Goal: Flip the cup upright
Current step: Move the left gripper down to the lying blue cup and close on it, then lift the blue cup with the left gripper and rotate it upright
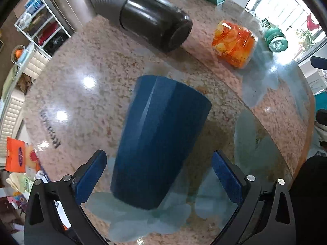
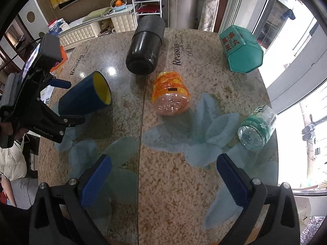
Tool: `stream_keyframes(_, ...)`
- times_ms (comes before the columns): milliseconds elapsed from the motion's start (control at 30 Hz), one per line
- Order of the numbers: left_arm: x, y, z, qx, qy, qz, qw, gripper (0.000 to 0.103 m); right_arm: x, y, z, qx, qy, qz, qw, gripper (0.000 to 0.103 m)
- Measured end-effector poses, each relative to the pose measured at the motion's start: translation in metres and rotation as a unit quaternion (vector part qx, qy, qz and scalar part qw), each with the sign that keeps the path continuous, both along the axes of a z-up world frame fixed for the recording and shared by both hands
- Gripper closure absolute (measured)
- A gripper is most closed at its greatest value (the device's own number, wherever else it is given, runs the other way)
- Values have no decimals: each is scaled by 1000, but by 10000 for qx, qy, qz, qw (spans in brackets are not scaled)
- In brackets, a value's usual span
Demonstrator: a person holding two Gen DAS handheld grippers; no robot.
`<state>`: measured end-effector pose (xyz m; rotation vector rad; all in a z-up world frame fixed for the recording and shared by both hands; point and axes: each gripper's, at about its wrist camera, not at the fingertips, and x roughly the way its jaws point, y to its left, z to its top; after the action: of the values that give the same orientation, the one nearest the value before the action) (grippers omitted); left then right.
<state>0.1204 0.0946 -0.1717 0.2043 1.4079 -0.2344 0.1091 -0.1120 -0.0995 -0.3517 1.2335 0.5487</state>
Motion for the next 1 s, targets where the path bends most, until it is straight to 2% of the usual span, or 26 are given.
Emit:
stream_keyframes(300, 15, 2, -30, 24, 250, 224, 9994, 0, 9, -2, -8, 13, 101, -73, 9999, 0)
stream_keyframes(433, 10, 8, -37, 41, 394, 278, 9988, 11, 11, -5, -7, 32, 99, -140, 9998, 0)
stream_keyframes(500, 0, 17, -41, 36, 303, 346, 9989, 14, 11, -7, -7, 44, 94, -177, 9998, 0)
stream_keyframes(633, -4, 23, -37, -10, 155, 595, 9981, 28, 9, -5, -7, 35, 89, -183, 9998, 0)
stream_keyframes(800, -7, 28, -32, -98, 14, 934, 9956, 32, 2, -5, -3, 22, 46, -182, 9998, 0)
stream_keyframes(1000, -22, 32, -28, -344, -33, 1496, 9881, 36, -7, -11, 5, 73, -68, -359, 9993, 0)
